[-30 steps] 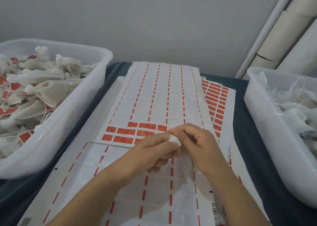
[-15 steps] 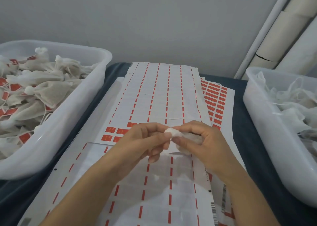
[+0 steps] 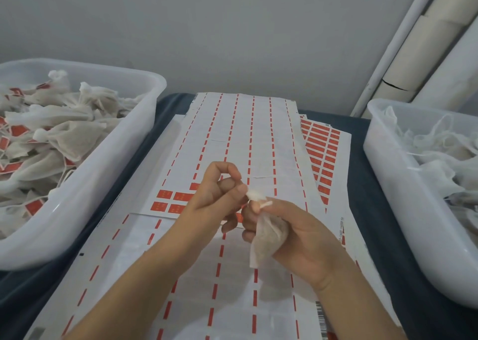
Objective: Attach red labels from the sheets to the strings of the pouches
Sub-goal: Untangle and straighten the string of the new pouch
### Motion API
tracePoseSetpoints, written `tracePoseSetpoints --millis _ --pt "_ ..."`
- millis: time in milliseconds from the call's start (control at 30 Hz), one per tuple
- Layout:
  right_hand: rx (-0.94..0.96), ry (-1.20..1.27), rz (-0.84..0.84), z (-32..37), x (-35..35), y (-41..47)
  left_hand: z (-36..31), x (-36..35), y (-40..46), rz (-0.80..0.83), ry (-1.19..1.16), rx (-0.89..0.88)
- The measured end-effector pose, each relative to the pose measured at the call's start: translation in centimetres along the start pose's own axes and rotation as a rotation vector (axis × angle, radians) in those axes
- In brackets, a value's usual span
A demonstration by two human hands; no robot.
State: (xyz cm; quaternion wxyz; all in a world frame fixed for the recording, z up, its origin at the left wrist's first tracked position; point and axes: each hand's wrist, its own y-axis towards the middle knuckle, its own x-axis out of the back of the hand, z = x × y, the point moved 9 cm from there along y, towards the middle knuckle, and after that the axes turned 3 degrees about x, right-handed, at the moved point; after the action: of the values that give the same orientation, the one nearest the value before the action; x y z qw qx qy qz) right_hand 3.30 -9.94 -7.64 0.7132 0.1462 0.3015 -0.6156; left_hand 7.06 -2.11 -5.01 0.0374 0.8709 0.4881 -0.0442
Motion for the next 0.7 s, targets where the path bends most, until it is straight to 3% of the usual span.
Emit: tracePoseSetpoints --millis 100,200,300,367,433,567,700 --pt "0.005 -0.010 0.028 0.1 -0.3 -0.1 0.6 -0.2 -0.1 0.005 -0.163 0.092" --pt "0.089 -0.283 -0.127 1.5 0.9 -0.2 0.8 0.6 0.2 -0.112 -0.145 0.114" --pt "0.149 -0.555 -0.324 2.5 2.4 -0.4 -1.6 1.6 -0.5 -0.310 0.404 -0.131" --pt "0.183 -0.672 -0.381 2.8 2.4 -0.5 -2.1 0.7 -0.9 -0.302 0.735 -0.260" --pt "0.203 -0.728 -0.361 2.7 2.0 -0.5 -1.7 -0.2 -0.9 -0.268 0.875 -0.304" --pt "0.225 -0.742 -0.279 2.7 1.2 -0.5 -1.7 0.4 -0.8 -0.297 0.755 -0.298" --pt "0.187 -0.720 -0.189 2.4 0.6 -0.3 -0.4 2.4 -0.4 -0.326 0.203 -0.062"
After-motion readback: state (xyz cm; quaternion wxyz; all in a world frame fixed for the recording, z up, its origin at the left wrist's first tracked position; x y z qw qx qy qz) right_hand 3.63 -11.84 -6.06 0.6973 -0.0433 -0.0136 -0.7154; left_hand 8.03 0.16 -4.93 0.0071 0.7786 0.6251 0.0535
